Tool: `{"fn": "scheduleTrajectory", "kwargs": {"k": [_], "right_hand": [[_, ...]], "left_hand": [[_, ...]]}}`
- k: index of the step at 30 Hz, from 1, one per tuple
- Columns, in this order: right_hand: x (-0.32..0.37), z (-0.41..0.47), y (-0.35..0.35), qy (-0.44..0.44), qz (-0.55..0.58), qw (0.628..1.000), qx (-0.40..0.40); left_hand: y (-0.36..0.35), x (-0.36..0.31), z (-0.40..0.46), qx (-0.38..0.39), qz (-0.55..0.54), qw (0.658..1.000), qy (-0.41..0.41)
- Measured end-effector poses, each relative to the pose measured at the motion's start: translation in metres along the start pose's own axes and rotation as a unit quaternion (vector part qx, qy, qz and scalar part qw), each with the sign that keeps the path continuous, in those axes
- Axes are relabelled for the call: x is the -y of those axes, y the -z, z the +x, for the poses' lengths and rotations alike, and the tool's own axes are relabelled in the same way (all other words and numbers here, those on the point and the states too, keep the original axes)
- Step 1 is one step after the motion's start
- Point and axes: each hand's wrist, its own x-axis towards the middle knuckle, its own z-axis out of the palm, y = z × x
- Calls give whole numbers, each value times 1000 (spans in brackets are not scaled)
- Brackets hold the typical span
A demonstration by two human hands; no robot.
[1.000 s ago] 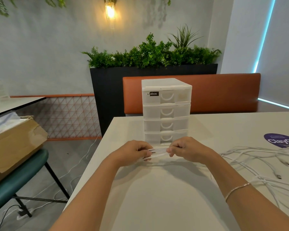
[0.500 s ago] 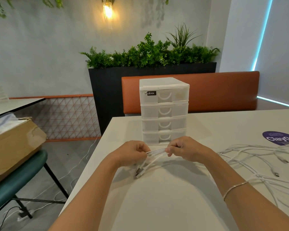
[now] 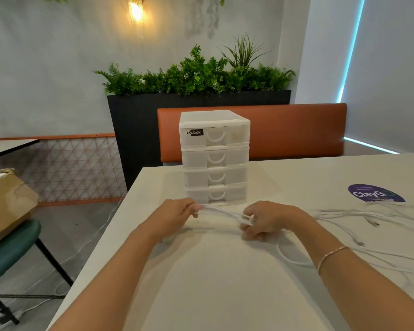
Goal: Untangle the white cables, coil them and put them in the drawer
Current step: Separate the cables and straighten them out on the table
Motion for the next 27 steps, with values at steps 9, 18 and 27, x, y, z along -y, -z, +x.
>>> {"fn": "scheduleTrajectory", "kwargs": {"k": [9,18,27], "right_hand": [[-67,-30,75,-176,-236,953,70],[-94,-24,78,-288,-450,813,-232],[27,-6,19,115,-155,971,-144]], "left_hand": [[12,13,-1,-67,11,997,44],[-1,-8,0,-61,26,998,23],[2,-17,-3,-42,-19,999,-12]]}}
